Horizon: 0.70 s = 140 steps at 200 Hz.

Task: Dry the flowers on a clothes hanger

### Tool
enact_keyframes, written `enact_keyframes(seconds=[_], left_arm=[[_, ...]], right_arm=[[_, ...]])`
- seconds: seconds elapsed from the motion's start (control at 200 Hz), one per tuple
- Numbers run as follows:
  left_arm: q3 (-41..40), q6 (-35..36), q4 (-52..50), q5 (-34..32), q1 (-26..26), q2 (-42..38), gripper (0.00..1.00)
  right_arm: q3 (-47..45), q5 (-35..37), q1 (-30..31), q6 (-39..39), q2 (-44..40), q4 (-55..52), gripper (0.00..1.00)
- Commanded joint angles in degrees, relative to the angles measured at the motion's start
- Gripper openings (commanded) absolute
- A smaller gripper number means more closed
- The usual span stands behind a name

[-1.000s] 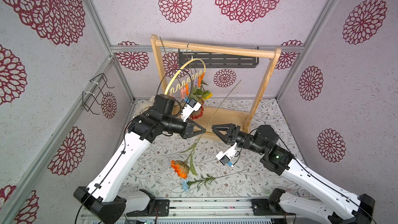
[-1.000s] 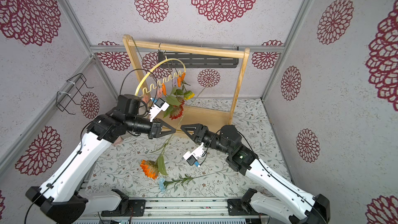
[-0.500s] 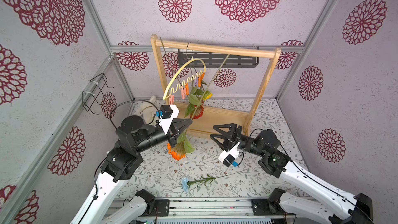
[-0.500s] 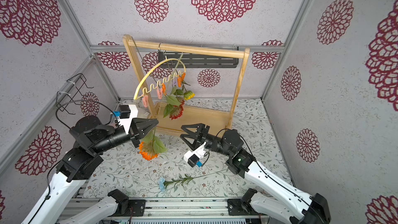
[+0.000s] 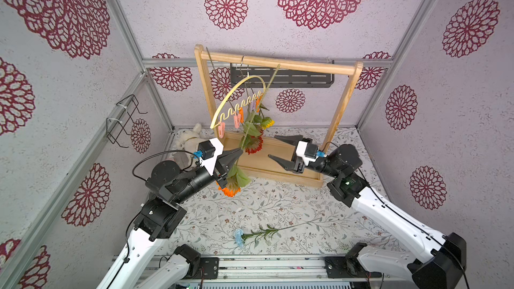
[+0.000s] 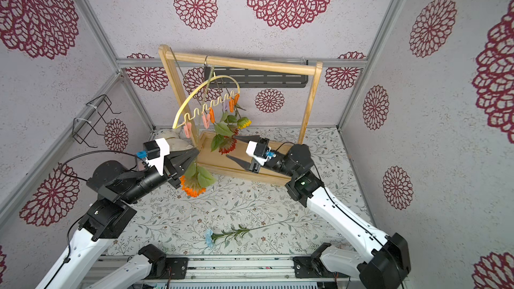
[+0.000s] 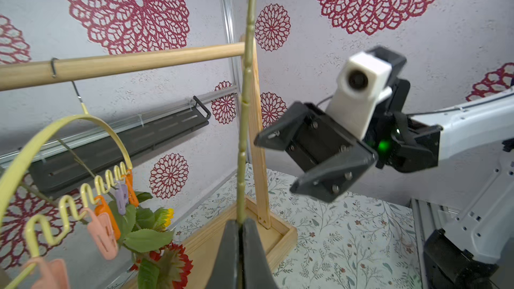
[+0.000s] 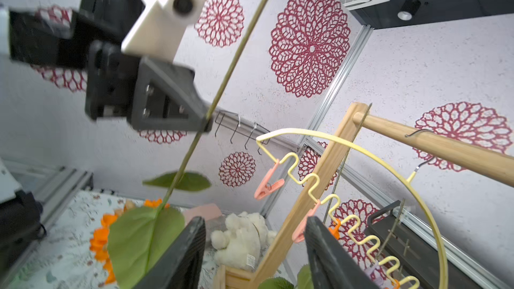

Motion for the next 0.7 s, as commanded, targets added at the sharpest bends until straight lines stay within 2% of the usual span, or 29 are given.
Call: enact_keyframes(seconds=[0.0,0.075,0.19,0.37,0.495,0.695], left_arm=[[-0.1,0.3,1.9,5.7,0.2,2.5,0.00],[0.3,-0.6,1.6,8.5,0.2,4.7,0.00],[0.8,-1.5,1.6,11.5,0.0,6.8,0.00],[-0.3,-2.5,4.2,14.5,-0.3,8.3,0.00],[-0.9,-2.6,5.2,15.2,-0.6,8.8,0.00],[-0.4,-2.6,4.5,15.5,-0.7,10.0,0.00]], right_arm=[[5.6,-10.8,-1.3,17.3,0.7,-0.1,0.62],[8.2,-13.5,-1.4,21.4,2.4,-1.5,0.62],[9.8,-13.8,-1.6,25.2,4.2,-2.5,0.60],[11.6,-9.5,-2.9,27.6,6.2,-8.3,0.54],[11.2,-10.4,-3.4,29.8,6.5,-6.9,0.51],[10.8,-16.9,-3.4,35.3,7.9,-0.8,0.51]])
